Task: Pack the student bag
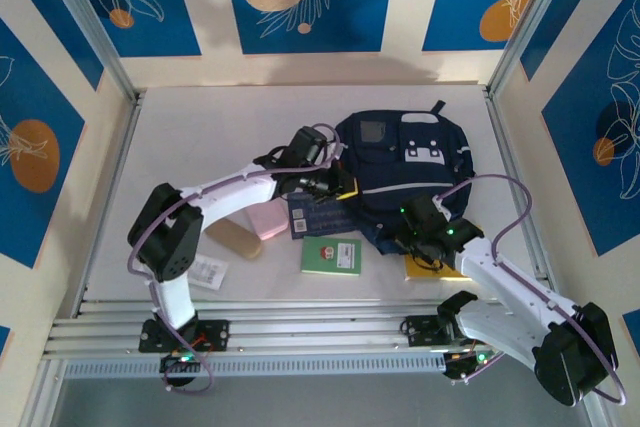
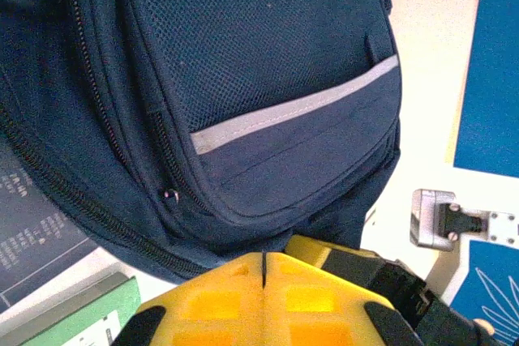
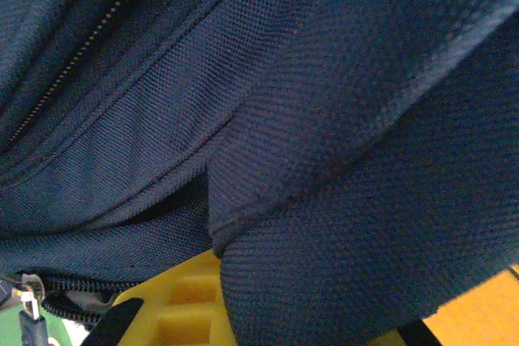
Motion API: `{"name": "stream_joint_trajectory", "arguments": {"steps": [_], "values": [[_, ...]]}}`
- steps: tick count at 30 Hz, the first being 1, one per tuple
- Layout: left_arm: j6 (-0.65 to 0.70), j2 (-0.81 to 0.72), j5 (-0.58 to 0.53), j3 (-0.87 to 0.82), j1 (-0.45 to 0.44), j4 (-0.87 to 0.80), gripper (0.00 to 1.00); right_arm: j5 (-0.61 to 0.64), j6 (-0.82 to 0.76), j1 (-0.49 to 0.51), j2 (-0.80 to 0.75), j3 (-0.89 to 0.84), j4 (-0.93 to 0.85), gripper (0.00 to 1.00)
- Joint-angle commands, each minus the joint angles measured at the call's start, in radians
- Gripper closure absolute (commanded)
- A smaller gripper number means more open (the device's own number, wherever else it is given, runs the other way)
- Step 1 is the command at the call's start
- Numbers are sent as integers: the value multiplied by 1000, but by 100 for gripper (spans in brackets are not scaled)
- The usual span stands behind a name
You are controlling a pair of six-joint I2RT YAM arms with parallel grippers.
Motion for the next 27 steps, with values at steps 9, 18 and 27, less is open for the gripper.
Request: {"name": "stream_joint_trajectory", "arguments": {"steps": [9,18,27], "values": [[318,69,18,106,-125,-276,55,-16,-79,-13,-16,40,-40,100],[344,144,62,148,-163,-289,52,-19,-81,-15,-17,51,-47,100],[300,192,110,165,-172,-220,52,-34,-79,-17,-10,46,-30,100]]}}
